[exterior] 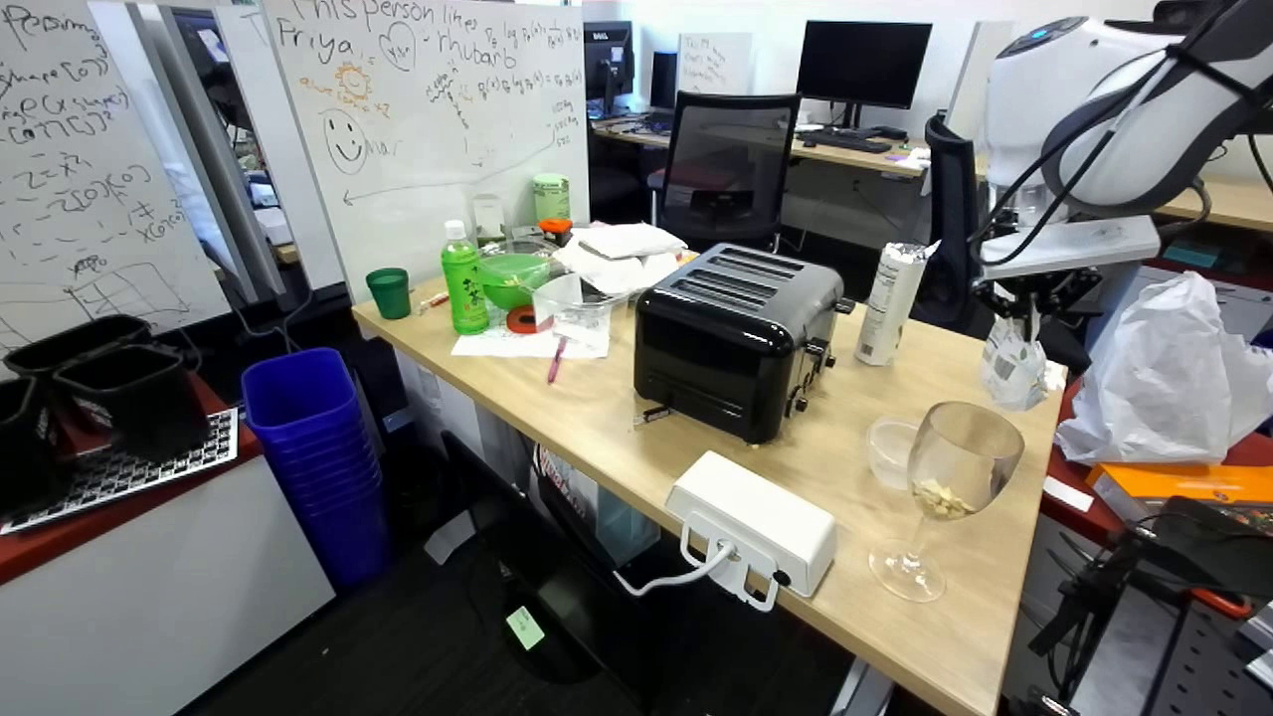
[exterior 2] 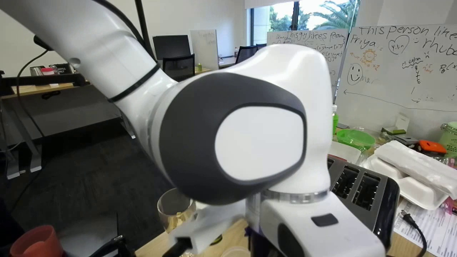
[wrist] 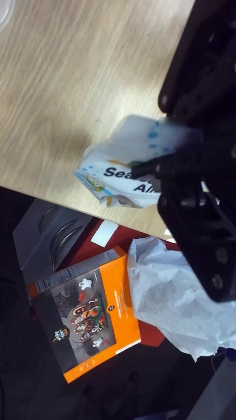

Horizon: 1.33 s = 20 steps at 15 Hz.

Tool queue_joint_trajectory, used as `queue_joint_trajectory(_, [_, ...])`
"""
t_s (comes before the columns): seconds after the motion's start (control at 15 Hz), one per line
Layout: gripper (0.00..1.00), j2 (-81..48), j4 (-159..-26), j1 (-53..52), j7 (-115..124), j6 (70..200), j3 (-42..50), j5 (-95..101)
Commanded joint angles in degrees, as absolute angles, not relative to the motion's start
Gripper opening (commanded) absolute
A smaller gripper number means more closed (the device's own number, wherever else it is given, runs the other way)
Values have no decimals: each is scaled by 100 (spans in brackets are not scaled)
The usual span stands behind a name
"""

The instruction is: Move the bag backwards

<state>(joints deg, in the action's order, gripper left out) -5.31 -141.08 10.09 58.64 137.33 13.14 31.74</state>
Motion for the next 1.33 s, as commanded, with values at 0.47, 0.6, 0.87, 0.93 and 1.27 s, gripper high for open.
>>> queue_joint_trajectory(0.47, [0, -711, -14043, 1187, 3866, 13894, 1629, 3144])
queue_joint_trajectory(0.6, [0, -824, -14008, 1166, 3918, 14032, 1633, 3116])
queue_joint_trajectory(0.87, [0, -1146, -13904, 1105, 4153, 14393, 1699, 3170])
queue_joint_trajectory(0.93, [0, -1241, -13871, 1091, 4210, 14487, 1723, 3158])
queue_joint_trajectory(1.27, [15, -1666, -13664, 1007, 4321, 14680, 1816, 2949])
